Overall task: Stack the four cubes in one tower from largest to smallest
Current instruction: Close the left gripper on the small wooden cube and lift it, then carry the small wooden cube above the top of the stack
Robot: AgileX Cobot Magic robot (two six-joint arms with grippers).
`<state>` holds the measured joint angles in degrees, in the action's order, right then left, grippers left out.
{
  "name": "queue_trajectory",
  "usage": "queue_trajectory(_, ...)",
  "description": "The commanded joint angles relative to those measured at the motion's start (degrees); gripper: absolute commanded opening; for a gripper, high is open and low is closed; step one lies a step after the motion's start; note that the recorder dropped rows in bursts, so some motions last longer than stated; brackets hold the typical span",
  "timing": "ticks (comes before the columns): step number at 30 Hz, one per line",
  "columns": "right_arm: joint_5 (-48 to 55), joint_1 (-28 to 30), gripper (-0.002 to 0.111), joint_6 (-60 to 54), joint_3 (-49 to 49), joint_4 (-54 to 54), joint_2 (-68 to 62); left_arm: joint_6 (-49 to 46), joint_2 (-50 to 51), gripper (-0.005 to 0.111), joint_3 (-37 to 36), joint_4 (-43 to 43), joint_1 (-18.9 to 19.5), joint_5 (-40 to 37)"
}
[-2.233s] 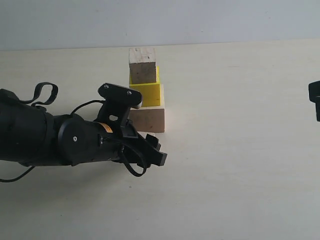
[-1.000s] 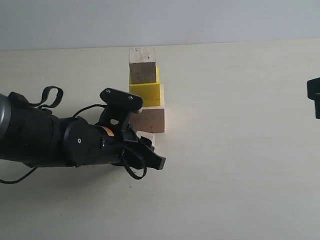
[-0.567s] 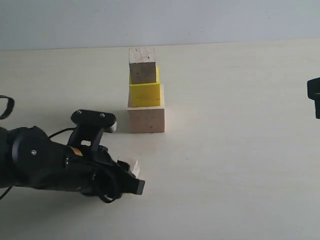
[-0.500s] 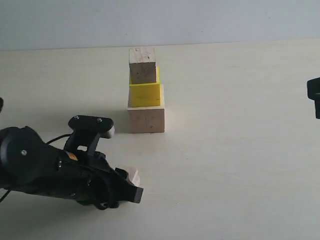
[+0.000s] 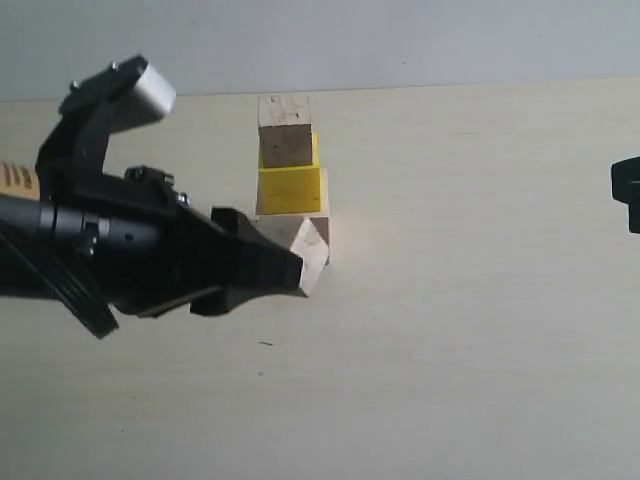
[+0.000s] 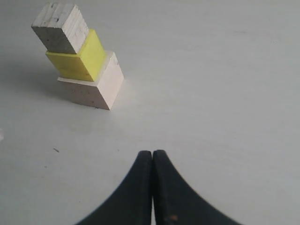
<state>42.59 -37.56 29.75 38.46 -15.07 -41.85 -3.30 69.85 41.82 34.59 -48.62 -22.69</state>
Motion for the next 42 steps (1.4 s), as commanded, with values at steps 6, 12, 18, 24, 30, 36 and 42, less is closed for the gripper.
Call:
queue_trajectory(6,-0.77,0.2,0.0,0.31,-0.4,0.11,0.4,29.24,-0.44,0.003,16.71,-37.54,0.09,-19.0)
queue_trajectory(12,-0.77,0.2,0.0,1.85,-0.4,-0.01,0.4,32.15,1.96,0.003,30.23,-42.76,0.09,-29.96)
queue_trajectory(18,-0.87,0.2,0.0,4.33,-0.4,-0.11,0.4,33.92,8.83,0.004,39.33,-47.4,0.09,-35.28)
queue_trajectory(24,-0.86,0.2,0.0,6.41,-0.4,-0.11,0.4,34.25,15.46,0.008,42.22,-47.4,0.09,-35.28)
queue_trajectory(30,-0.86,0.2,0.0,6.41,-0.4,-0.11,0.4,39.29,20.54,0.008,45.87,-51.42,0.09,-34.27)
queue_trajectory(36,-0.86,0.2,0.0,6.41,-0.4,-0.11,0.4,39.78,26.23,0.0,51.05,-53.07,0.09,-33.99)
queue_trajectory(42,-0.74,0.2,0.0,6.41,-0.4,-0.11,0.4,43.28,31.77,0.0,55.43,-54.21,0.09,-35.48)
